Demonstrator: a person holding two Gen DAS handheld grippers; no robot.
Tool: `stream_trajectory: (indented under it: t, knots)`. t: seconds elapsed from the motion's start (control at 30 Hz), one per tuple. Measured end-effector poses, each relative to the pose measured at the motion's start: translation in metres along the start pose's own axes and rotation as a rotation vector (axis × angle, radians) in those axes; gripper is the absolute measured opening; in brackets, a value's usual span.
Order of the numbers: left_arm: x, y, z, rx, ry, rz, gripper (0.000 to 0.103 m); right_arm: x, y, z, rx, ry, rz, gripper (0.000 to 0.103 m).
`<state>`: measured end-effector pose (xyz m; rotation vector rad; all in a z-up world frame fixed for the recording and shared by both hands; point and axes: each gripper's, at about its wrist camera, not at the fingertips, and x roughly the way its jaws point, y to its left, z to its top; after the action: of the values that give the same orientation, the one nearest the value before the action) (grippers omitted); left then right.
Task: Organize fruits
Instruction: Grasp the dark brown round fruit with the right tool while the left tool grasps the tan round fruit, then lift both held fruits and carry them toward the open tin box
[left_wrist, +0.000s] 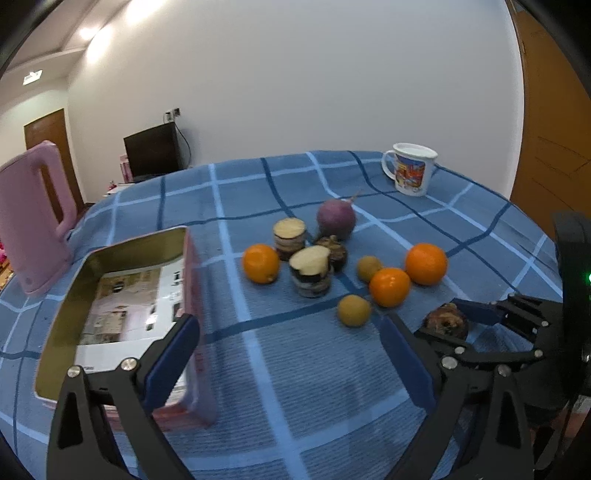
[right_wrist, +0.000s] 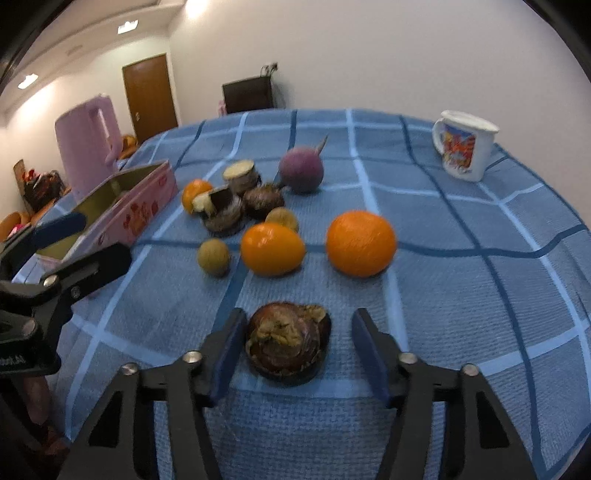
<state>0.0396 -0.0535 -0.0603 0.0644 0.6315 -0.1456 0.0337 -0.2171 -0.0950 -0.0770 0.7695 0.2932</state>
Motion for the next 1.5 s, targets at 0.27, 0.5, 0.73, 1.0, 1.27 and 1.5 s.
stream_trajectory:
  t: [0.27,0.5,0.73,1.0,1.27,1.5]
  knots:
    - [0.025,-0.016,0.006,0.027,0.099,-0.083,0.069,-0.008,-0.021,0.000,0.075,-0.051,0.002,0.047]
    - [0.048,-0.037,0.012,0.066,0.171,-0.146,0.051,-0.011,-0.033,0.000,0.102,-0.066,0.003,0.047]
    - [0.070,-0.036,0.014,0.019,0.257,-0.201,0.034,-0.011,-0.033,0.000,0.092,-0.069,0.023,0.047]
    - [0.067,-0.028,0.014,-0.011,0.240,-0.225,0.028,-0.013,-0.029,-0.001,0.060,-0.092,0.006,0.047]
    - [0.050,-0.029,0.016,0.030,0.158,-0.199,0.028,-0.020,-0.027,-0.004,0.044,-0.149,0.019,0.047]
    - [0.036,-0.033,0.017,0.065,0.080,-0.172,0.028,-0.029,-0.023,-0.007,0.026,-0.215,0.024,0.047]
